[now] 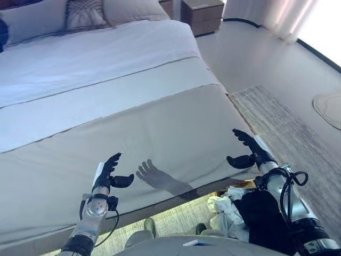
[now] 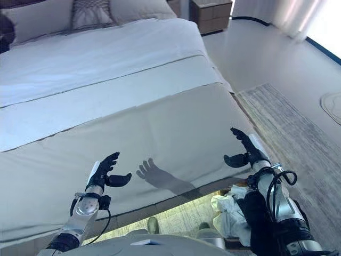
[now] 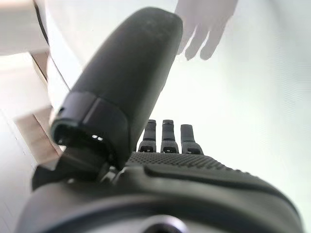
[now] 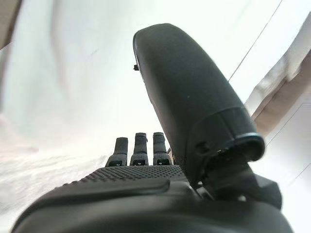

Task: Pick up the clothes from the bed and place them into the basket

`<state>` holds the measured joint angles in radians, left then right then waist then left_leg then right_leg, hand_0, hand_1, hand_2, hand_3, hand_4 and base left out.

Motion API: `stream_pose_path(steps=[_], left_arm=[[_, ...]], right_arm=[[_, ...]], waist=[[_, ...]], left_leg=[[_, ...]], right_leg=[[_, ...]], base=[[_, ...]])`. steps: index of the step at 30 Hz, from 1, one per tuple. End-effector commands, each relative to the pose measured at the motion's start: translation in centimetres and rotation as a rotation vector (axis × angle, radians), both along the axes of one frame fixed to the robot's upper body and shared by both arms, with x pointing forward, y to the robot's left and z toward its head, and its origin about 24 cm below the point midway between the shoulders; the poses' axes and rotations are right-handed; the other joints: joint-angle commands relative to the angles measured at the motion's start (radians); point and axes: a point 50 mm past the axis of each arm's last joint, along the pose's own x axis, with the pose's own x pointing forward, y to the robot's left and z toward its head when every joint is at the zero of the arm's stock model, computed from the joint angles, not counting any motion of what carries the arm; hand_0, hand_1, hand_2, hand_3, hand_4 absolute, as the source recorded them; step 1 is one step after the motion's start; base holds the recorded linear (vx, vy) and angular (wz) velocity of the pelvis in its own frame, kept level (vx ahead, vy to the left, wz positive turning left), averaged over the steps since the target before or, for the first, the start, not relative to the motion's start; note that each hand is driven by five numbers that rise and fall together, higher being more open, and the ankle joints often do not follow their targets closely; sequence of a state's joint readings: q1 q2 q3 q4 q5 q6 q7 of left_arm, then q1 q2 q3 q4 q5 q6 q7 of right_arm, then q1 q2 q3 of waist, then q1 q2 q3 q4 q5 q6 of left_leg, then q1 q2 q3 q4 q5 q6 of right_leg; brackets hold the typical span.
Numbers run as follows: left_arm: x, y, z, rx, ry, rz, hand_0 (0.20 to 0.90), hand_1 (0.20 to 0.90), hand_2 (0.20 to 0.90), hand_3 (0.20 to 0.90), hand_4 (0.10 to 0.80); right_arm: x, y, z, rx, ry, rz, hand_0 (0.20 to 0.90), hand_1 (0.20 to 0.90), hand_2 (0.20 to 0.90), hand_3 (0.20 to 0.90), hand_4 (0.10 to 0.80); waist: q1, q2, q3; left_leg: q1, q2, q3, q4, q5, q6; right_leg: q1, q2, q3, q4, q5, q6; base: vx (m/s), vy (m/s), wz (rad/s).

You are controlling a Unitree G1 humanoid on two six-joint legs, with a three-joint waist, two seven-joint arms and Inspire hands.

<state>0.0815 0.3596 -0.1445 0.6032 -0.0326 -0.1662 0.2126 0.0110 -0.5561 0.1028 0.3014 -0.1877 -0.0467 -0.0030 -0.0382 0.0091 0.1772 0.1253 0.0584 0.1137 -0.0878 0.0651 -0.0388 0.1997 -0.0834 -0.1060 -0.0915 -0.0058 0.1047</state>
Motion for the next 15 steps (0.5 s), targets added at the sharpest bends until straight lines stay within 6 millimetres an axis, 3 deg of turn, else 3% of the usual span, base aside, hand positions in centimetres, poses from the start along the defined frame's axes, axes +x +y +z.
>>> stream_pose_path(steps=[1, 7, 15], left_arm=[[2.1, 1.1, 2.7, 0.086, -0.145, -0.012, 0.900, 0.900, 0.900, 0.900, 0.800], [1.1, 1.4, 2.5, 0.026, -0.120, -0.010, 0.900, 0.900, 0.900, 0.900, 0.800], [0.3, 1.6, 2.6, -0.027, -0.110, 0.004, 0.900, 0.900, 0.900, 0.900, 0.800]], right_arm=[[2.4, 1.4, 4.1, -0.030, -0.202, 0.087, 0.900, 0.900, 0.900, 0.900, 0.800], [1.6, 2.0, 2.8, 0.028, -0.164, 0.019, 0.900, 0.900, 0.900, 0.900, 0.800], [-0.6, 3.0, 0.6, 0.081, -0.059, 0.054, 0.900, 0.900, 0.900, 0.900, 0.800]], waist=[[0.024, -0.019, -0.075], [0.049, -0.016, -0.069], [0.055, -0.017, -0.062]], left_leg=[[-0.009, -0.019, -0.036, 0.084, -0.139, 0.009], [-0.021, -0.024, -0.069, 0.090, -0.133, 0.011], [-0.023, -0.021, -0.078, 0.078, -0.123, 0.012]], right_leg=[[-0.119, 0.013, -0.031, 0.097, -0.030, -0.029], [-0.111, 0.014, -0.053, 0.110, -0.045, -0.036], [-0.107, 0.013, -0.070, 0.124, -0.058, -0.035]], base=[[0.007, 0.001, 0.21], [0.024, 0.018, 0.21], [0.016, 0.013, 0.04]])
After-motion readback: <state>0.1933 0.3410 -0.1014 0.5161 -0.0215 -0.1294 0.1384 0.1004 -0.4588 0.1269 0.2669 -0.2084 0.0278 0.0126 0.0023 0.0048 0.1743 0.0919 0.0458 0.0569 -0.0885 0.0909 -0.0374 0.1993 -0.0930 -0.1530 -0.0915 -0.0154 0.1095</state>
